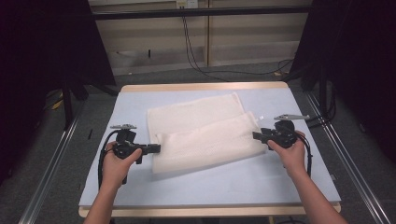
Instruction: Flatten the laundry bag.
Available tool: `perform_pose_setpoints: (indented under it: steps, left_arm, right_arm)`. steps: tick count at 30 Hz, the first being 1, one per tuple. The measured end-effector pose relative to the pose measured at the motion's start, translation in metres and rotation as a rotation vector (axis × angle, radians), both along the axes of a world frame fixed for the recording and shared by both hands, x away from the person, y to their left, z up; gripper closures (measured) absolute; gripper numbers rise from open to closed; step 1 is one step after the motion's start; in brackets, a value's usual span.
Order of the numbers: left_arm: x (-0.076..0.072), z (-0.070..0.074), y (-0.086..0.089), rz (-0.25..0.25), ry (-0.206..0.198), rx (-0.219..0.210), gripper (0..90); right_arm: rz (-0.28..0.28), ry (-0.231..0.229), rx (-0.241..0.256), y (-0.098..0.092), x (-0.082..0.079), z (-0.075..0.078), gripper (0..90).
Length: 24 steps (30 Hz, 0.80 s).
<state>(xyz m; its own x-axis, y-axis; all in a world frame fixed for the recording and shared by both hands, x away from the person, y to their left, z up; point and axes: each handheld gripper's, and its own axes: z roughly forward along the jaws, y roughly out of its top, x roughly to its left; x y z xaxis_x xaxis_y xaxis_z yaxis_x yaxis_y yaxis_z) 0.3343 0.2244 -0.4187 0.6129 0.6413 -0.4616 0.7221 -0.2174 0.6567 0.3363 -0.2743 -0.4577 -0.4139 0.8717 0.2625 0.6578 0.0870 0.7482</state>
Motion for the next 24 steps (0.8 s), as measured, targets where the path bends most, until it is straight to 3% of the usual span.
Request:
perform_pose_setpoints:
  steps: [3,5,9,12,19,20,24]
  left_arm:
    - [-0.001,0.001,0.001,-0.003,-0.003,0.000,85.8]
    - [-0.001,0.002,0.002,0.000,-0.007,-0.001,85.7]
    - [-0.002,0.002,0.003,0.004,-0.014,-0.009,85.7]
    - [-0.008,0.001,0.004,-0.001,-0.011,-0.015,85.8]
    - [-0.014,-0.001,0.002,-0.021,-0.004,-0.004,85.9]
    - [-0.016,-0.005,0.001,-0.023,0.002,0.008,85.8]
    - [-0.018,-0.013,0.004,-0.023,0.033,0.012,85.8]
  right_arm:
    - [0.028,-0.011,0.026,0.002,-0.001,-0.001,80.3]
    - [0.035,-0.036,0.044,-0.002,-0.006,0.002,84.0]
    - [0.058,-0.063,0.022,-0.008,-0.015,0.006,84.8]
    - [0.074,-0.085,0.019,-0.017,-0.031,0.003,84.7]
    - [0.090,-0.073,-0.012,-0.024,-0.047,-0.010,84.7]
    - [0.101,-0.065,-0.042,-0.022,-0.050,-0.014,84.7]
    - [0.123,-0.066,-0.076,-0.020,-0.054,-0.017,85.0]
